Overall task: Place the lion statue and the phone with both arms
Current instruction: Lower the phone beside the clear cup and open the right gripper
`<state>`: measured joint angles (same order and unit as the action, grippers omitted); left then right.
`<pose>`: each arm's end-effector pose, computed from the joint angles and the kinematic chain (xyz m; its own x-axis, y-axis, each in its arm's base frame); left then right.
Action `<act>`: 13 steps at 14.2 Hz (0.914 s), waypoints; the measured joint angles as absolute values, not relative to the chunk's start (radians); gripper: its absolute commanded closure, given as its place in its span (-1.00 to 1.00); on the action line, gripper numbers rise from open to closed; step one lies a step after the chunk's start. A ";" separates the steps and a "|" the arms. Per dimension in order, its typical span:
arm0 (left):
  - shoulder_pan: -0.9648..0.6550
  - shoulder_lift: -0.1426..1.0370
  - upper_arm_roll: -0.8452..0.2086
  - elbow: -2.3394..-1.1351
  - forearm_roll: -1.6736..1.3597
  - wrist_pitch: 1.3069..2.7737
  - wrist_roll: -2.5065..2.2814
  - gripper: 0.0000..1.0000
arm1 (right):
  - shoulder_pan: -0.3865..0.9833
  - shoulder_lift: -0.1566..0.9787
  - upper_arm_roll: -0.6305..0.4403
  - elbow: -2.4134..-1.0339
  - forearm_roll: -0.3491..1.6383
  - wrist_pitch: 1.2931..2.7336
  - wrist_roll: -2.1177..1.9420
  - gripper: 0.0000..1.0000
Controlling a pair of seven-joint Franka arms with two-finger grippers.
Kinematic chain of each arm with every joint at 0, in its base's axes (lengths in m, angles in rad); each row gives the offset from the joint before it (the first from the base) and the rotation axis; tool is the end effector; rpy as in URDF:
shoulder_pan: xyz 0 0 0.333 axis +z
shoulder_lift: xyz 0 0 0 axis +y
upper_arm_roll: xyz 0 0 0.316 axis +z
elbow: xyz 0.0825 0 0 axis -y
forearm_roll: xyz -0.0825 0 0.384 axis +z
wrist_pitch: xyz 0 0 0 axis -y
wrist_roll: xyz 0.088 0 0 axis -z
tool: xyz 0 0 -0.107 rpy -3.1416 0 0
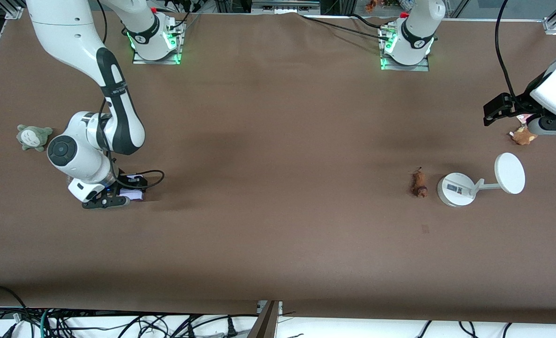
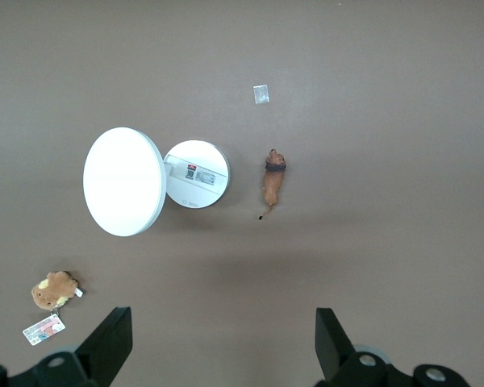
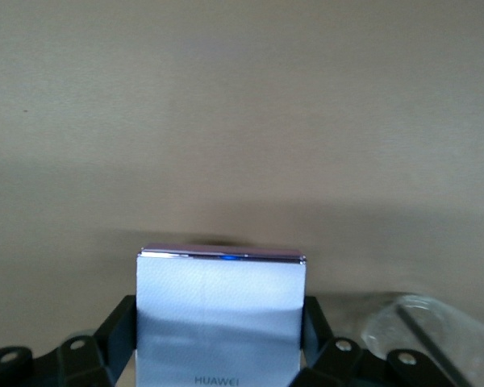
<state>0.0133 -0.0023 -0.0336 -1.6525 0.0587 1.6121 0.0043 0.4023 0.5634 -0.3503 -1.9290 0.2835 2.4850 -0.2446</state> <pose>0.5550 -0.0052 0.5909 0.9989 -0.0270 -0.0384 -0.0292 -0.9979 -0.0584 0.6263 0.0406 0.2121 0.9911 0.1274 0.0392 0.1270 -0.9918 0.0136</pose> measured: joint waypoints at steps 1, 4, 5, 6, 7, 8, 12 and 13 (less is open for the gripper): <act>0.014 -0.002 -0.032 -1.652 0.059 1.612 0.004 -1.00 | 0.403 0.569 -0.342 -1.929 0.290 2.492 -0.245 0.41; 0.014 -0.002 -0.030 -1.652 0.059 1.612 0.004 -1.00 | 0.402 0.591 -0.333 -1.930 0.294 2.512 -0.245 0.41; 0.014 -0.002 -0.030 -1.652 0.059 1.612 0.004 -1.00 | 0.403 0.597 -0.331 -1.930 0.294 2.518 -0.245 0.41; 0.014 -0.002 -0.030 -1.652 0.059 1.612 0.004 -1.00 | 0.403 0.601 -0.329 -1.930 0.295 2.522 -0.245 0.41; 0.014 -0.002 -0.030 -1.652 0.059 1.612 0.004 -1.00 | 0.403 0.603 -0.328 -1.930 0.295 2.524 -0.245 0.41; 0.014 -0.002 -0.030 -1.652 0.059 1.612 0.004 -1.00 | 0.403 0.605 -0.328 -1.930 0.295 2.525 -0.245 0.40; 0.014 -0.002 -0.030 -1.652 0.059 1.612 0.004 -1.00 | 0.402 0.612 -0.328 -1.930 0.296 2.528 -0.245 -0.15; 0.014 -0.002 -0.030 -1.652 0.059 1.612 0.004 -1.00 | 0.402 0.613 -0.328 -1.930 0.296 2.530 -0.245 -0.33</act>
